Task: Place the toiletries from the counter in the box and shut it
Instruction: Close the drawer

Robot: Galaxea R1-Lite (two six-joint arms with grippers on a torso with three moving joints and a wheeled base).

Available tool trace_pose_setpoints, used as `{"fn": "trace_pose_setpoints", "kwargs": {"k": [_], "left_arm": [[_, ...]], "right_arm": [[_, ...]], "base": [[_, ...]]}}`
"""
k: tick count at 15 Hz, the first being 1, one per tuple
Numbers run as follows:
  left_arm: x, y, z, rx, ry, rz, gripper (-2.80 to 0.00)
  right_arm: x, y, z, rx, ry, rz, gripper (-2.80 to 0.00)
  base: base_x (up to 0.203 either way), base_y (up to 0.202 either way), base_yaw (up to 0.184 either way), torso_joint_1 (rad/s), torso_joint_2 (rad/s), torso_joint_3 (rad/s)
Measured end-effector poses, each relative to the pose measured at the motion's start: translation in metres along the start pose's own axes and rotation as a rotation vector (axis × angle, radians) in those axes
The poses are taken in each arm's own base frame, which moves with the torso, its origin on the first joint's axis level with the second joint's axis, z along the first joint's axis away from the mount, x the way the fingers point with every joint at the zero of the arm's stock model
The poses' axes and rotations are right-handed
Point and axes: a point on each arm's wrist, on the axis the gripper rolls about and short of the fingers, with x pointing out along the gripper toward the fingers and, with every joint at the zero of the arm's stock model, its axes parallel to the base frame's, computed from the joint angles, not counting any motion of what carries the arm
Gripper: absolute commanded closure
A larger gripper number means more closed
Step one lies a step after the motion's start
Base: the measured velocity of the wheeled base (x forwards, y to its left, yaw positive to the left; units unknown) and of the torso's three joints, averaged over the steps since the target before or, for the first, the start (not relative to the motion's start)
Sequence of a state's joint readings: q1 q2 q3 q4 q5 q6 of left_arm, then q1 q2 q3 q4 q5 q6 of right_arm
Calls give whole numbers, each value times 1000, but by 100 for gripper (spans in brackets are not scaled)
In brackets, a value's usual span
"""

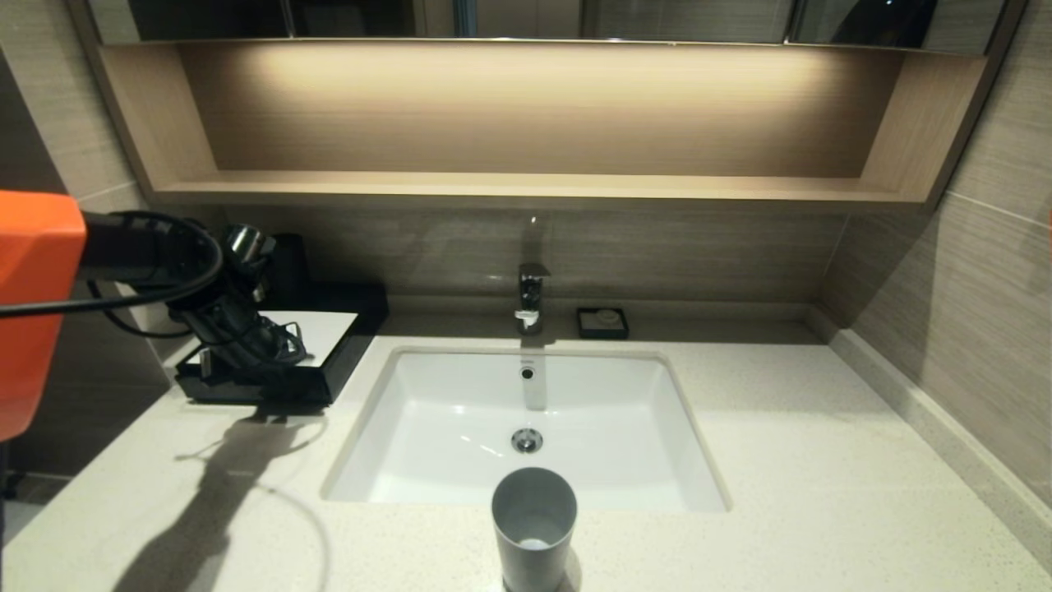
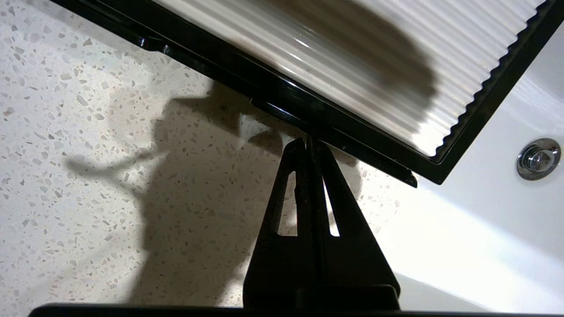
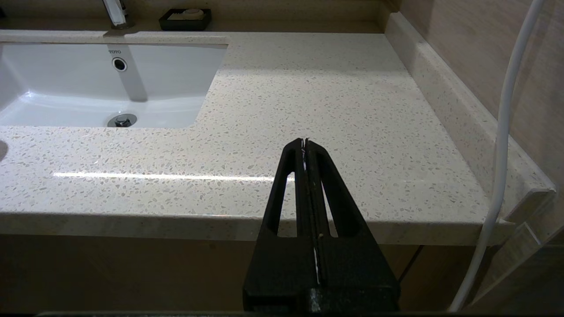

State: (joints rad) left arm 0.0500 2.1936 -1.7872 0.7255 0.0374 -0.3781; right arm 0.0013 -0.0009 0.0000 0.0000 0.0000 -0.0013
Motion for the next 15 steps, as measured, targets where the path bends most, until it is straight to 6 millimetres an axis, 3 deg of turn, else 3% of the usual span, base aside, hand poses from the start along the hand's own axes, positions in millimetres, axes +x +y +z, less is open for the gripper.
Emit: {"fn": "trace_pose_setpoints", "kwargs": {"k": [11,15], "left_arm": [[-1,0,3,-8,-28,-10,0],[-10,1,1,-8,-29,-11,0]], "right_arm": [[0,0,0,-1,0,0,0],[0,0,0,0,0,0,0]], "base": [[0,0,0,0,0,0],[0,0,0,0,0,0]]}}
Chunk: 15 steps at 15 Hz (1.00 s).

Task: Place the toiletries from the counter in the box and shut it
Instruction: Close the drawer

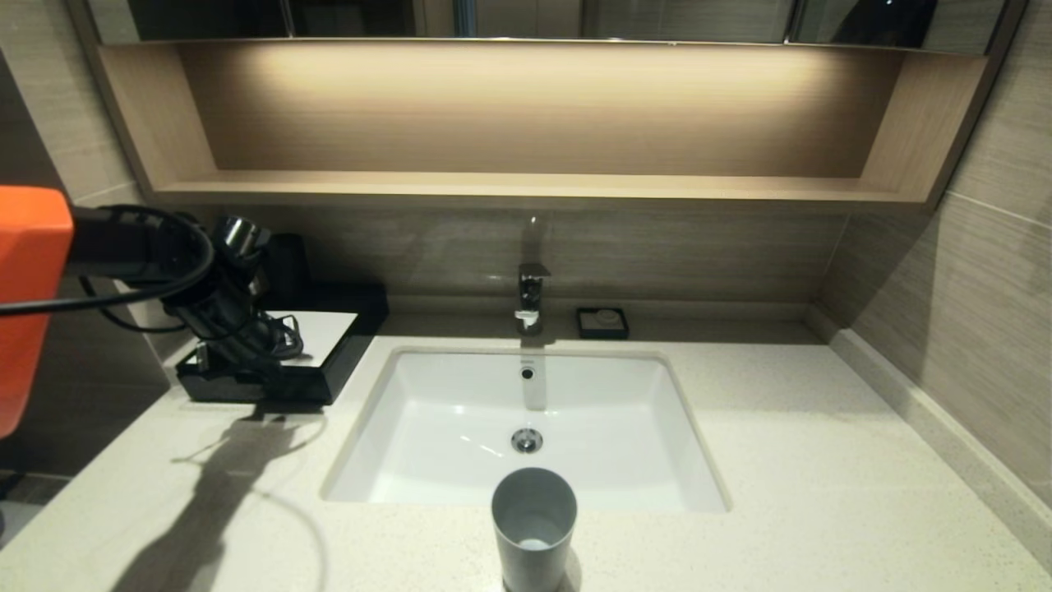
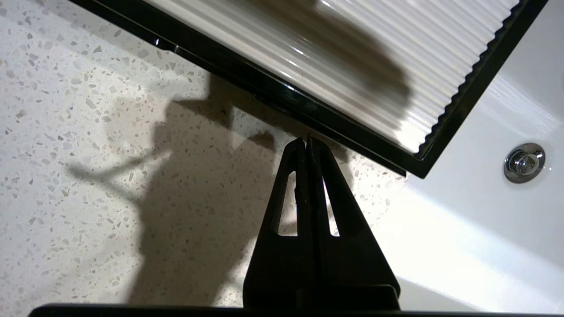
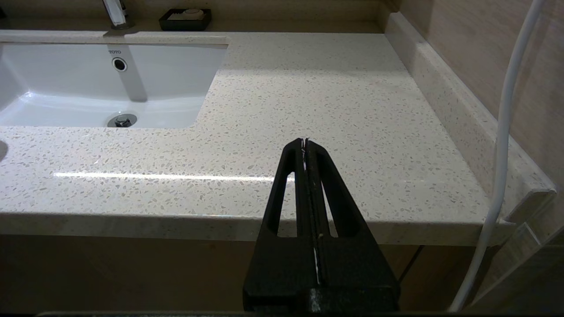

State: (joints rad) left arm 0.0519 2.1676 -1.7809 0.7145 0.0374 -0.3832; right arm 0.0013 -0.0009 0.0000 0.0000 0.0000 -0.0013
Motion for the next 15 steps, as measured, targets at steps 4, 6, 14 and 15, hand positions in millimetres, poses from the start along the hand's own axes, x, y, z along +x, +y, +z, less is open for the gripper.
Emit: {"fn": "trace_pose_setpoints", "kwargs": {"k": [4,6,14,15], "left_arm": [[-20,6,-5,-1,23,16,0],[-33,9,-8,-4,26,18,0],[-66,11,-23,16,99,-237,0],[-69,11,-25,28,102,-257,0]], "right_arm": [[0,0,0,0,0,0,0],[0,0,0,0,0,0,0],[0,0,0,-1,0,0,0],[0,0,0,0,0,0,0]], "base": [[0,0,0,0,0,0],[0,0,0,0,0,0],[0,0,0,0,0,0],[0,0,0,0,0,0]]}}
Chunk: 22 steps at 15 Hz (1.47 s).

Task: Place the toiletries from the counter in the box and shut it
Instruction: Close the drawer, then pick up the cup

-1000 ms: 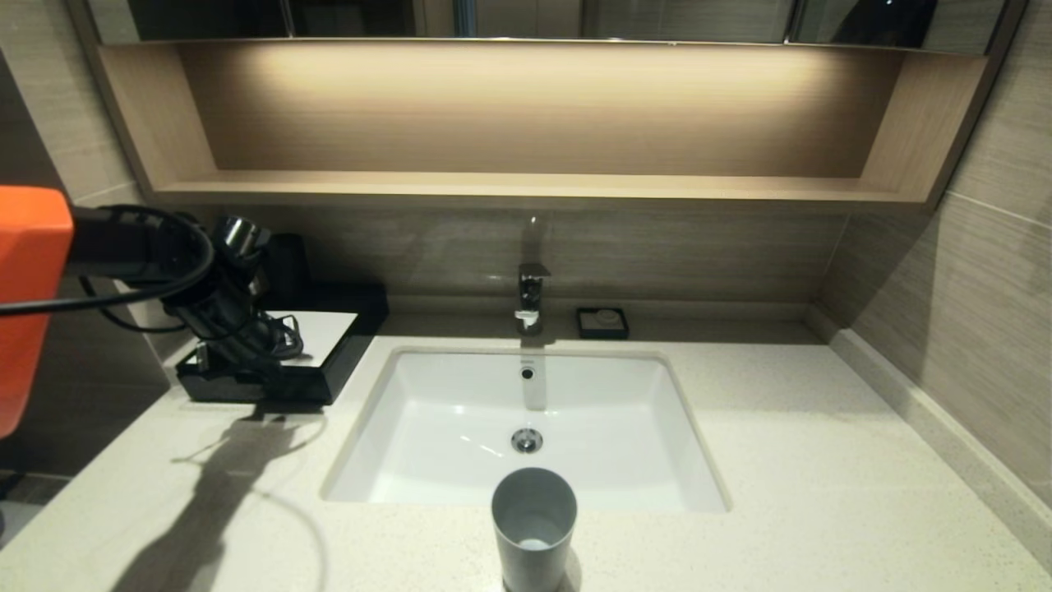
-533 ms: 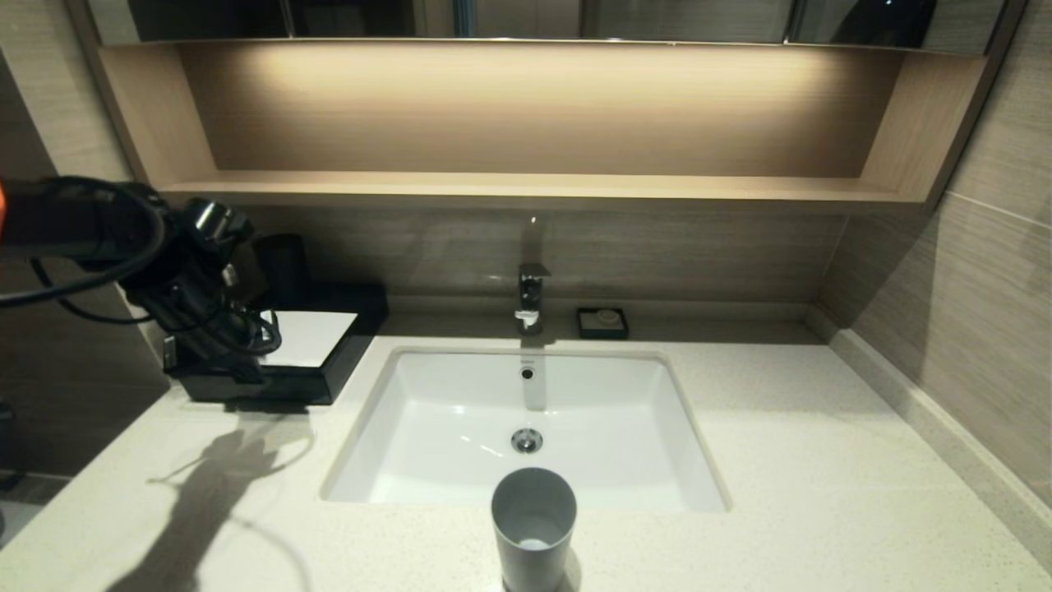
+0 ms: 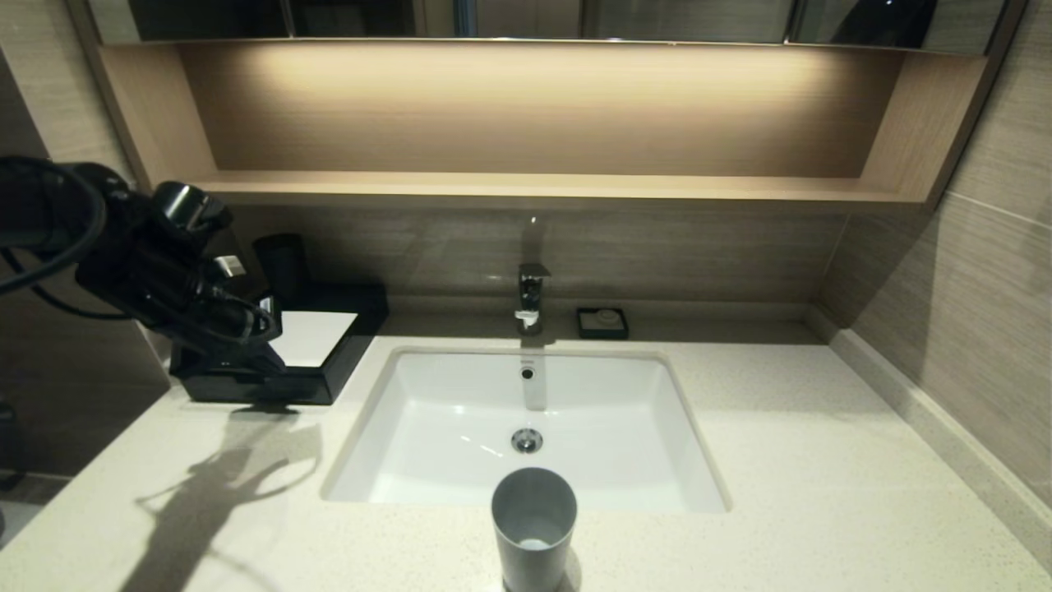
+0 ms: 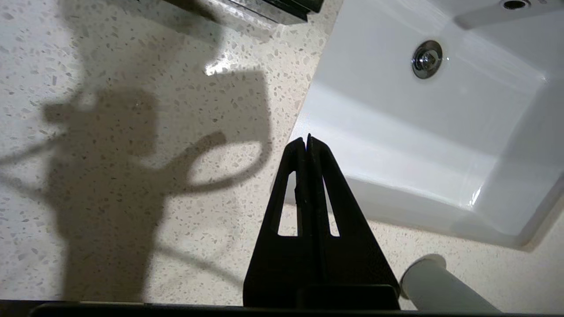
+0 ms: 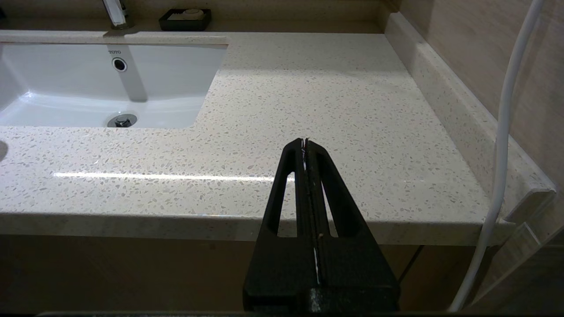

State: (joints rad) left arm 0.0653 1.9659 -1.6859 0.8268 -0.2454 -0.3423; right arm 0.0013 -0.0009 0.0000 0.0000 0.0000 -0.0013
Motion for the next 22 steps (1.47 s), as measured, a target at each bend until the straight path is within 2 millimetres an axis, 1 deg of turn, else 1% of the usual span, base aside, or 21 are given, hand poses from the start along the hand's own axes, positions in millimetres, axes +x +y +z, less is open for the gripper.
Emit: {"fn": "trace_pose_setpoints", "kwargs": {"k": [5,11,13,16,20,22], "left_arm": [[-14,-4,-15,90,46,-96,0],[-33,-44,-58,192,173,-124,0],[-43,-57,-72,231,192,-141,0],[-54,-70,-88,289,199,-169,0],[-56,-82,-103,348,229,-175,0],[-55,-92,-114,389,258,-161,0]], "right_arm": [[0,0,0,0,0,0,0],[0,0,0,0,0,0,0],[0,0,0,0,0,0,0],[0,0,0,0,0,0,0],[0,0,0,0,0,0,0],[0,0,0,0,0,0,0]], "base": [[0,0,0,0,0,0],[0,0,0,0,0,0],[0,0,0,0,0,0],[0,0,0,0,0,0],[0,0,0,0,0,0],[0,0,0,0,0,0]]}}
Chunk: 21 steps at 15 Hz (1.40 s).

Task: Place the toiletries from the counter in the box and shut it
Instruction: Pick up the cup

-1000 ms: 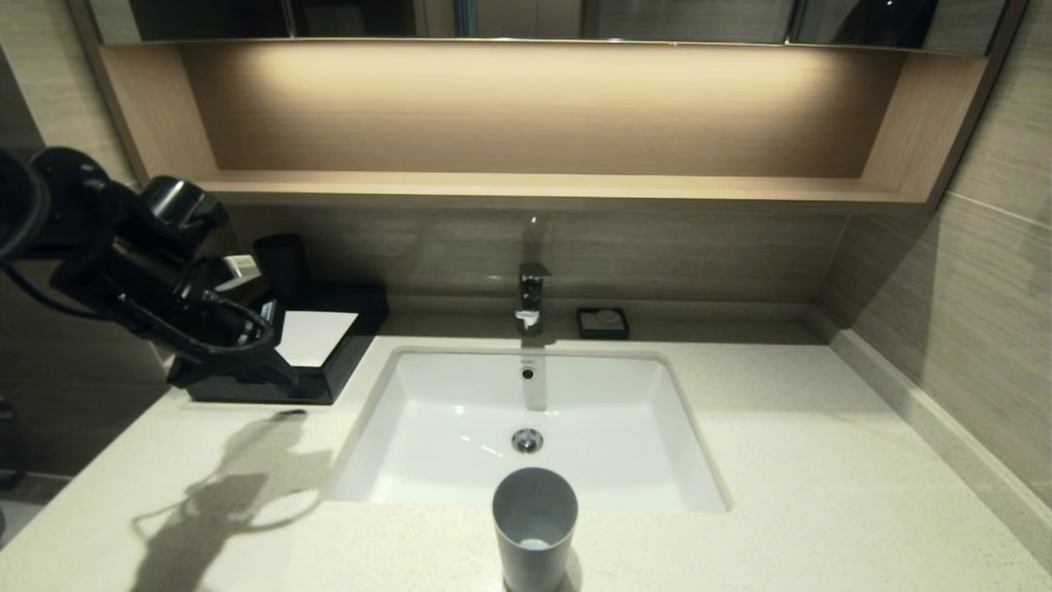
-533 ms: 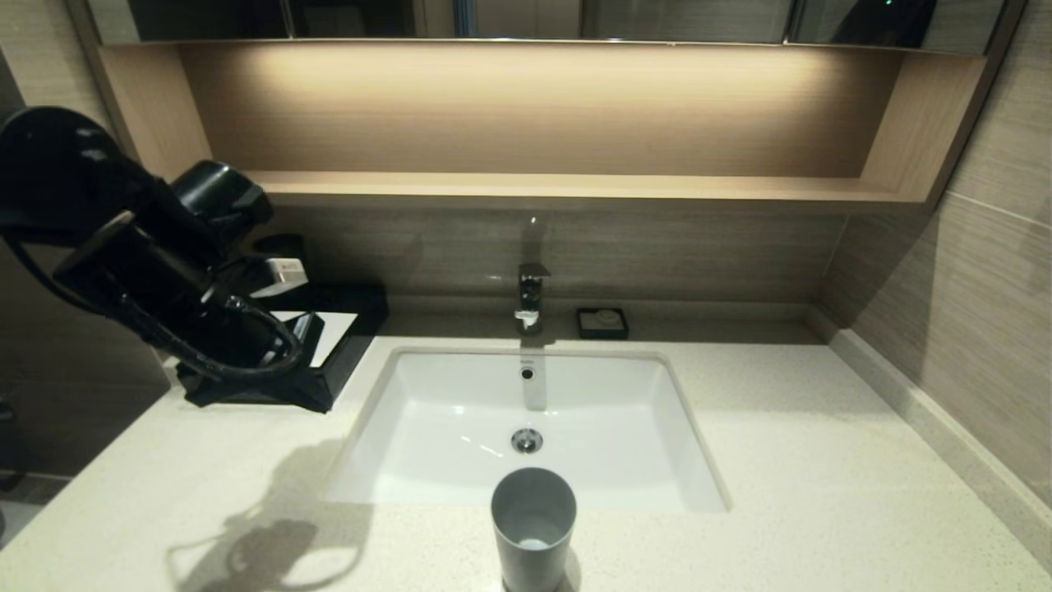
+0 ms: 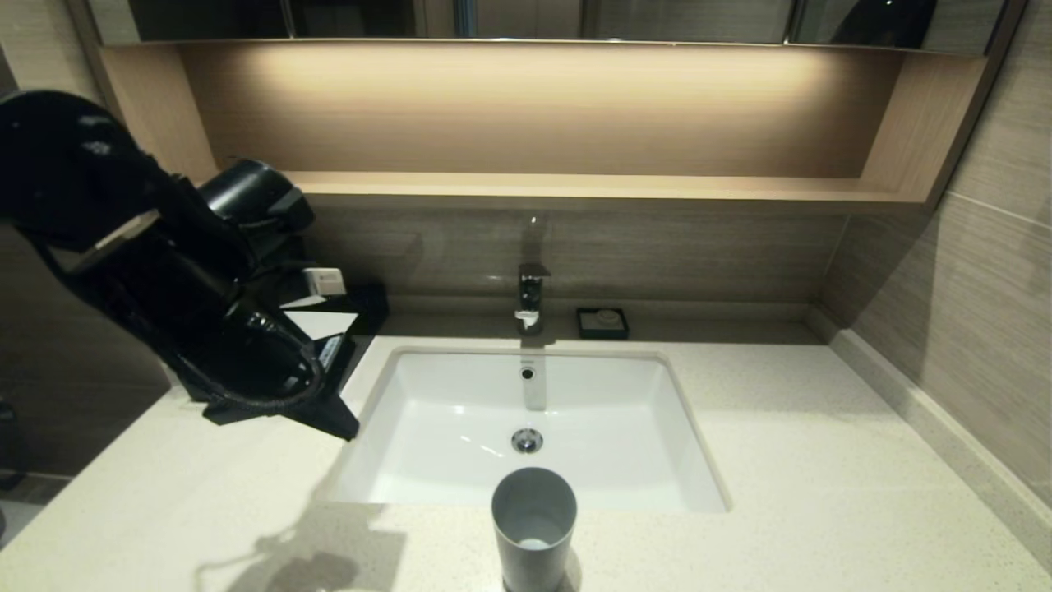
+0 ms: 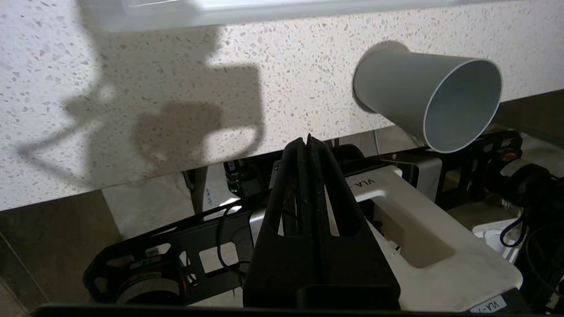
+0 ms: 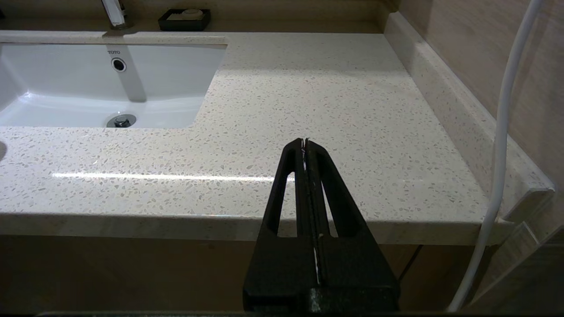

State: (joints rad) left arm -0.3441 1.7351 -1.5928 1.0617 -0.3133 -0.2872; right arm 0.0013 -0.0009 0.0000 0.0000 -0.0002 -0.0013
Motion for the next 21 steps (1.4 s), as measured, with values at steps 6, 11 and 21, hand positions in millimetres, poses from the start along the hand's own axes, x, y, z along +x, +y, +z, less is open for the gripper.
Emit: {"fn": "trace_pose_setpoints", "kwargs": {"k": [6,11,21], "left_arm": [[15,-29,-4,68,29,45,0],[11,-46,-7,229,41,26,0],[32,-65,-7,382,97,12,0]], "right_arm": [[0,0,0,0,0,0,0],[0,0,0,0,0,0,0],[0,0,0,0,0,0,0]], "base": [[0,0,0,0,0,0],[0,0,0,0,0,0],[0,0,0,0,0,0]]}}
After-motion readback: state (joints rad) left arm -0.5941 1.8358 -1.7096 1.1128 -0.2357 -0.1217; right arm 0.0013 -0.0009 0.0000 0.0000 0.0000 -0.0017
